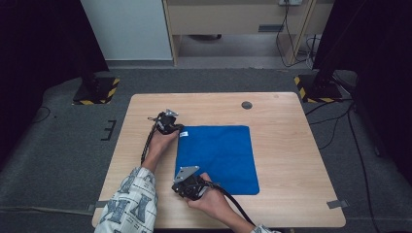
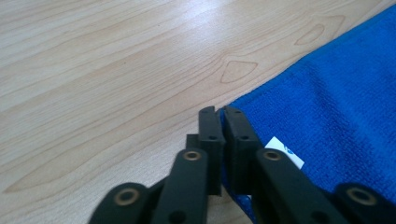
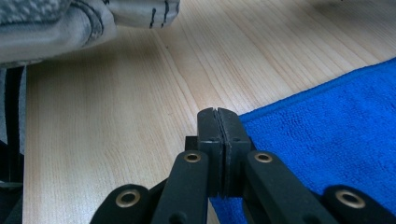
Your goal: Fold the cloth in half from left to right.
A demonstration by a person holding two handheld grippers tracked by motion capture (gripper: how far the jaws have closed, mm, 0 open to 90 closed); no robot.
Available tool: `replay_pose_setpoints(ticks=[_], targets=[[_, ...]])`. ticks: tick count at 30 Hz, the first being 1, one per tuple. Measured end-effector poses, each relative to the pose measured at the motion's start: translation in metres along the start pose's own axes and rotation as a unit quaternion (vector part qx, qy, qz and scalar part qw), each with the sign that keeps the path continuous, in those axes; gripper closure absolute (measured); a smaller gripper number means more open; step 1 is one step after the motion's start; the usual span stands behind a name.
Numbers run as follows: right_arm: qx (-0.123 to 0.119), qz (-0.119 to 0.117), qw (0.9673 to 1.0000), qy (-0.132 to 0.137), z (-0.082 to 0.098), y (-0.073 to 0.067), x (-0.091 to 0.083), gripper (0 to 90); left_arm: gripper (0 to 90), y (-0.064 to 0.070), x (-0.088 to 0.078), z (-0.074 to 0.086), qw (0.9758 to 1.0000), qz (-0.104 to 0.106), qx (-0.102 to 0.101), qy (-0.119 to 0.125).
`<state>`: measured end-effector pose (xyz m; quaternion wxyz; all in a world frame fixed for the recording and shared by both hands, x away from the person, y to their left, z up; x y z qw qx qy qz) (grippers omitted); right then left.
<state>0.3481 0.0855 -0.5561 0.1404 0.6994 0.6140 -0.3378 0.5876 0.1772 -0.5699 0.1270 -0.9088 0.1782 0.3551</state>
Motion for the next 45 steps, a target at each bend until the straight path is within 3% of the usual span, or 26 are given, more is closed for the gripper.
replay_pose_setpoints(ticks=[6,17,23,27,35,45], targets=[[-0.003,0.000,1.0000,0.005,0.000,-0.001,-0.003,89.3,89.1,-0.005,-0.013,-0.010,0.9995,-0.010,-0.021,0.020],[-0.001,0.003,0.9997,0.026,-0.006,-0.005,-0.017,89.4,89.4,0.006,-0.035,-0.021,0.9999,-0.004,-0.010,0.012],[-0.002,0.008,0.9995,0.031,-0.010,-0.006,-0.024,89.5,89.5,0.015,-0.043,-0.033,0.9999,-0.003,0.008,0.014],[-0.002,0.011,0.9992,0.037,-0.014,-0.008,-0.028,89.5,89.5,0.016,-0.042,-0.041,0.9999,0.002,0.002,0.014],[-0.009,0.018,0.9987,0.046,-0.023,-0.013,-0.038,89.6,89.5,0.016,-0.048,-0.053,0.9998,-0.002,0.013,0.017],[-0.021,0.020,0.9985,0.047,-0.034,-0.020,-0.039,89.6,89.5,0.008,-0.058,-0.054,0.9997,-0.002,0.009,0.020]])
Point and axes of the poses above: each handheld gripper's, and its own axes: x roughly forward along the jaws, z roughly out of its underside, y roughly to its right, the point moved 6 cm from there along x, roughly forward along the jaws, and after that the axes turned 13 degrees about -z, right-handed, at the moved point
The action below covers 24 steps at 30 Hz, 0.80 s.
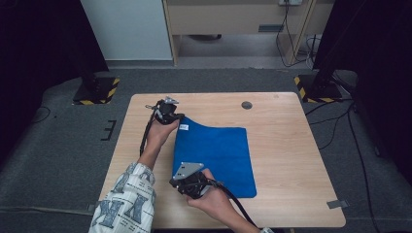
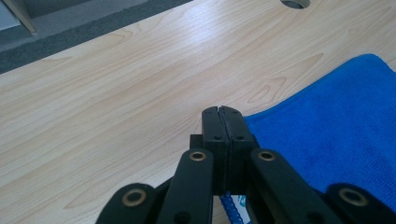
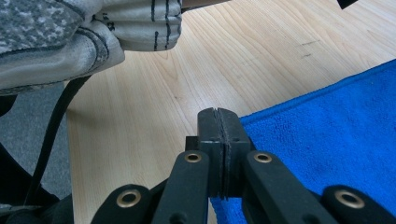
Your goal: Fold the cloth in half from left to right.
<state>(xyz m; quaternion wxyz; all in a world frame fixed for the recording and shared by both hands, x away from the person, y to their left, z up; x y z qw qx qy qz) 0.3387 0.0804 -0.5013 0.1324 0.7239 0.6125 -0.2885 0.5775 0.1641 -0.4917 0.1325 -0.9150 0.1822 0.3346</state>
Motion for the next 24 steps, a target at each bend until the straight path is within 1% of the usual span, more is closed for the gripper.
replay_pose_setpoints(ticks=[8,12,15,20,24], targets=[[-0.004,-0.005,1.0000,0.003,-0.006,-0.005,0.007,89.6,89.5,-0.009,-0.003,0.002,1.0000,-0.006,-0.001,-0.003],[-0.006,-0.005,1.0000,0.004,-0.007,-0.006,0.007,89.6,89.6,-0.010,-0.006,0.002,1.0000,-0.007,0.002,-0.003],[-0.006,-0.006,1.0000,0.005,-0.009,-0.007,0.008,89.6,89.5,-0.012,-0.007,0.002,1.0000,-0.007,0.001,0.000],[-0.010,-0.007,0.9999,0.007,-0.012,-0.010,0.010,89.6,89.5,-0.014,-0.007,0.003,0.9999,-0.014,0.003,-0.004],[-0.011,-0.008,0.9999,0.006,-0.012,-0.011,0.011,89.7,89.5,-0.016,-0.009,0.003,0.9999,-0.012,0.003,-0.002]])
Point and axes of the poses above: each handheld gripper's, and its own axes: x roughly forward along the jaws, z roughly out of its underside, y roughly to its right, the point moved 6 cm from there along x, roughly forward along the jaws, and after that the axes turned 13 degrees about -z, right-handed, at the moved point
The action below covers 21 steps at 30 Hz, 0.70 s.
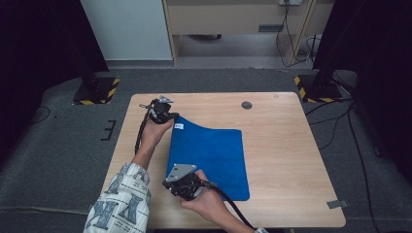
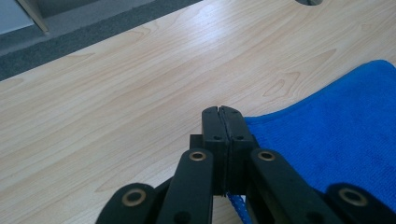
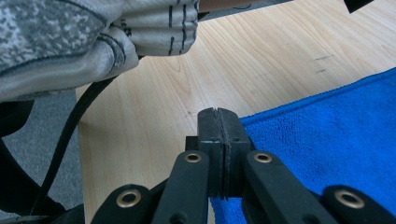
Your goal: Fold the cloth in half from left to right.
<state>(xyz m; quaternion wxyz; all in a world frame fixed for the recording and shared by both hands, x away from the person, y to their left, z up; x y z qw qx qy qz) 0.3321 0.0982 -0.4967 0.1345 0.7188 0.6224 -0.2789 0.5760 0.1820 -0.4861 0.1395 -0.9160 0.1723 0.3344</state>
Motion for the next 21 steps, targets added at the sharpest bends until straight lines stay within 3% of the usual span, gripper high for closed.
replay_pose_setpoints(ticks=[21], targets=[[-0.010,0.003,0.9999,0.000,-0.009,-0.005,0.006,89.6,89.5,-0.013,-0.007,0.004,1.0000,-0.008,-0.002,-0.003]])
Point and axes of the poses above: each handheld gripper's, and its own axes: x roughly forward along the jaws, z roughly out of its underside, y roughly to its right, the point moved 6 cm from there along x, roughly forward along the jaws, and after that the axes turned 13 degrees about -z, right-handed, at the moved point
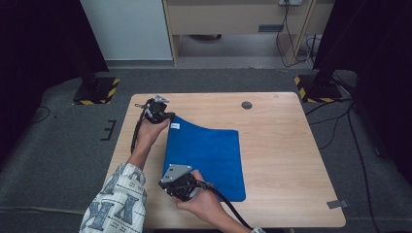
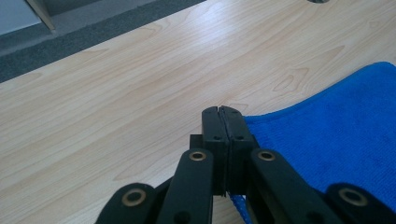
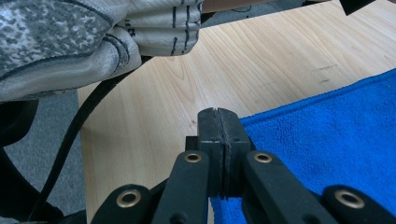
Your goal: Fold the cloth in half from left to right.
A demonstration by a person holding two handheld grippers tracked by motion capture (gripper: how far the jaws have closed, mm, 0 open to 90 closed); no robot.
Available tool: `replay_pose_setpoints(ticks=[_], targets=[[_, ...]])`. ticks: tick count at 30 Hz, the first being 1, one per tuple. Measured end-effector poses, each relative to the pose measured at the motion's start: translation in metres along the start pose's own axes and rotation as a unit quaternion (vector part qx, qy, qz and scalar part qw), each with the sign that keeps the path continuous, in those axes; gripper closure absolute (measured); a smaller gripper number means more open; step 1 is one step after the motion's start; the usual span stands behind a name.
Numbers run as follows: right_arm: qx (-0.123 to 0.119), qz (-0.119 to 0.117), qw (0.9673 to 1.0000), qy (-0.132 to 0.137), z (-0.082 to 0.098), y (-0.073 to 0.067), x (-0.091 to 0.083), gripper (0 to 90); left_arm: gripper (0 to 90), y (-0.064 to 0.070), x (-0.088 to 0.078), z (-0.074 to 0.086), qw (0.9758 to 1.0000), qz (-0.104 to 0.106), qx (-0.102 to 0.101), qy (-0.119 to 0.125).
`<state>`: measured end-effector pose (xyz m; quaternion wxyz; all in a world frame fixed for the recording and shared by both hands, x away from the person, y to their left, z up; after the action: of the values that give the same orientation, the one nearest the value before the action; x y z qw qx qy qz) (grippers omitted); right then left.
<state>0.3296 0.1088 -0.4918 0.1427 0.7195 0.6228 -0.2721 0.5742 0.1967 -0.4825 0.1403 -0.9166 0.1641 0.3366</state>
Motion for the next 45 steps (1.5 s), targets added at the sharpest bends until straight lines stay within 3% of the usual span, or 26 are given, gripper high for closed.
replay_pose_setpoints(ticks=[10,21,26,33,37,45], targets=[[-0.002,0.002,1.0000,0.005,-0.006,-0.002,0.005,89.6,89.5,-0.010,-0.006,0.002,1.0000,-0.001,-0.004,0.005],[0.002,-0.005,0.9998,0.017,-0.016,-0.006,0.019,89.6,89.5,-0.025,-0.017,0.011,0.9999,-0.010,0.005,-0.002],[0.004,-0.009,0.9996,0.025,-0.019,-0.008,0.020,89.6,89.5,-0.027,-0.017,0.011,1.0000,-0.008,-0.003,-0.001],[0.008,0.018,0.9993,0.031,-0.003,0.001,-0.003,89.5,89.4,-0.007,0.000,0.007,0.9999,-0.002,-0.006,-0.008],[0.013,0.030,0.9987,0.039,0.010,0.004,-0.021,89.5,89.4,0.012,0.009,0.001,1.0000,0.002,0.002,-0.008],[0.027,0.039,0.9981,0.039,0.030,0.008,-0.042,89.4,89.3,0.049,0.029,-0.009,0.9995,0.016,0.021,-0.016]])
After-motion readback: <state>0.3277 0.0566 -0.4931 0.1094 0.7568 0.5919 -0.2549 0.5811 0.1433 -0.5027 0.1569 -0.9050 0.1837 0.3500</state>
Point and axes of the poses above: each handheld gripper's, and its own axes: x roughly forward along the jaws, z roughly out of its underside, y roughly to its right, the point moved 6 cm from there along x, roughly forward along the jaws, and after that the axes turned 13 degrees about -z, right-handed, at the moved point
